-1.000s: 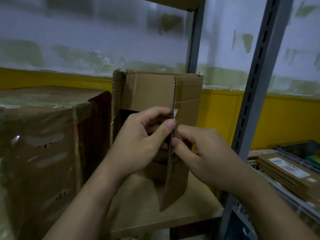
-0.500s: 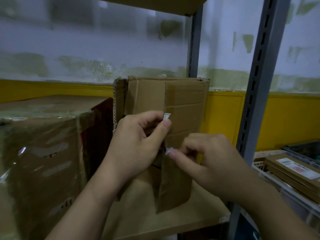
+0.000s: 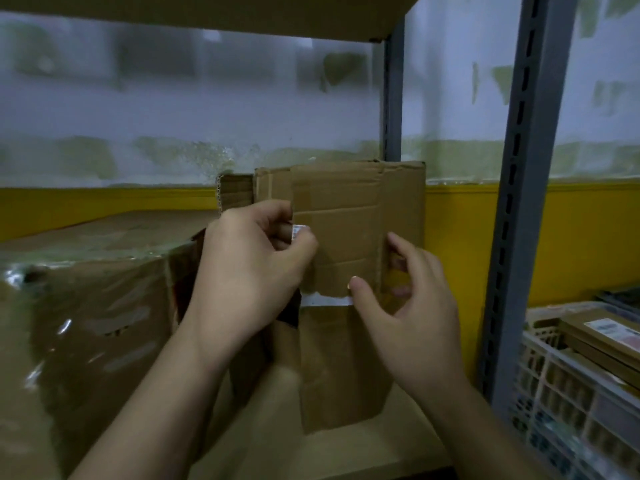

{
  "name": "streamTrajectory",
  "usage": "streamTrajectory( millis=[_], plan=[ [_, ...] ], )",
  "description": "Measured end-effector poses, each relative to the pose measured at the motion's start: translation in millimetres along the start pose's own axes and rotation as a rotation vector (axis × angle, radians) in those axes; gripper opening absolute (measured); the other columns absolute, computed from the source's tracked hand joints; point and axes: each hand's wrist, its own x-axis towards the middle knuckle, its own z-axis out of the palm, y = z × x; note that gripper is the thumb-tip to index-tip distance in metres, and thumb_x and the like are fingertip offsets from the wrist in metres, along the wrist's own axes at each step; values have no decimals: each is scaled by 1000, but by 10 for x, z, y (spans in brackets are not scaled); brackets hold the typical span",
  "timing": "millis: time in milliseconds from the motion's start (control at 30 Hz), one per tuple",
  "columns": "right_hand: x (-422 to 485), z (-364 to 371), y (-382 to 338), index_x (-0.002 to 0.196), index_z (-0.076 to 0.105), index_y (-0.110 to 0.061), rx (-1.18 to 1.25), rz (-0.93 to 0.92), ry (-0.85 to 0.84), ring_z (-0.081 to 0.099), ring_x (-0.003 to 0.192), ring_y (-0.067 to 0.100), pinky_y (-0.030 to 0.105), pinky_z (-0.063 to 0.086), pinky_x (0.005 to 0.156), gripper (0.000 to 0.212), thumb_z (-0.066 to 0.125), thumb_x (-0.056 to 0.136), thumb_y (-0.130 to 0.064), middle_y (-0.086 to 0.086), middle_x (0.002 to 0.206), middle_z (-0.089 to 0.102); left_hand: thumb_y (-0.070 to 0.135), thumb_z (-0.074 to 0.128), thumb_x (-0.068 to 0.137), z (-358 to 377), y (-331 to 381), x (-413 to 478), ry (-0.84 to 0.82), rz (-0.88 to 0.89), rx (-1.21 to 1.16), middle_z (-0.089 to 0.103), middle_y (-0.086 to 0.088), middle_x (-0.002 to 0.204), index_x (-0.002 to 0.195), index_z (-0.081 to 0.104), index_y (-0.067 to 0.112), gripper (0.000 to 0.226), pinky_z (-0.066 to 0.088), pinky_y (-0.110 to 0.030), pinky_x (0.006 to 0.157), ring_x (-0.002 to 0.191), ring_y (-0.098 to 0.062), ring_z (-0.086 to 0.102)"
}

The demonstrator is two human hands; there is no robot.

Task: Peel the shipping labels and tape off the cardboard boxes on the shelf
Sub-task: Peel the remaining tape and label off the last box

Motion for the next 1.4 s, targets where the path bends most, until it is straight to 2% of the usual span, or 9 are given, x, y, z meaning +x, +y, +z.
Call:
streamTrajectory(
  millis=[100,200,367,500,600,733,900,1167,1400],
  plan=[
    [-60,73,-44,136,49,-25,-64,-113,116,52,107,8,33,53,83,59,65,83,-43,-17,115,42,25,60,88,-40,-42,61,-77,-2,14,66,-22,71,85,67,0,27,53,-47,57,63,-39,62],
    [-51,85,-52,132,51,-20,-82,-179,170,53,103,10,29,52,78,58,64,79,-39,-9,115,46,27,57,86,-78,-91,127,-172,-77,-61,62,-31,75,83,58,-14,41,52,-47,58,61,-38,60],
    [331,-103,-272,141,45,-20,-149,-368,117,35,134,21,45,33,110,64,62,82,-36,7,145,37,8,60,91,-48,-111,145,-187,-142,-143,61,-32,73,74,55,-14,28,48,-28,58,59,-20,58],
    [811,-202,-561,136,52,-28,-382,-512,-101,34,139,19,53,12,118,56,52,82,-45,2,146,44,9,60,89,-21,-141,155,-188,-163,-222,57,-34,68,75,55,-15,28,48,-25,56,59,-21,56],
    [950,-154,-695,114,60,-26,-456,-567,-322,49,110,18,38,35,99,39,49,84,-49,-3,108,62,13,58,84,20,-174,147,-182,-202,-289,48,-18,66,77,50,-14,28,43,-25,56,64,-22,46],
    [894,-106,-668,105,58,-25,-401,-605,-277,36,92,11,31,31,80,29,56,86,-47,-9,87,47,2,56,89,63,-174,81,-170,-270,-413,45,-17,77,83,46,-22,26,43,-21,51,67,-25,39],
    [816,-78,-671,105,62,-19,-391,-612,-209,45,94,17,30,28,79,37,53,80,-45,-7,88,57,13,55,81,102,-100,50,-148,-269,-511,49,-18,79,88,47,-23,37,34,-42,67,73,-28,41],
    [749,-4,-697,101,63,-16,-424,-652,-140,50,98,24,34,30,80,36,54,79,-42,0,94,65,18,56,81,80,-77,26,-97,-295,-483,44,-43,70,84,45,-23,42,30,-45,61,72,-29,39],
    [721,43,-748,106,62,-18,-465,-646,-165,49,103,24,38,33,87,36,54,82,-43,0,98,65,22,57,75,38,-102,51,-108,-320,-430,52,-28,69,83,47,-22,47,30,-44,62,71,-27,42]
  ],
)
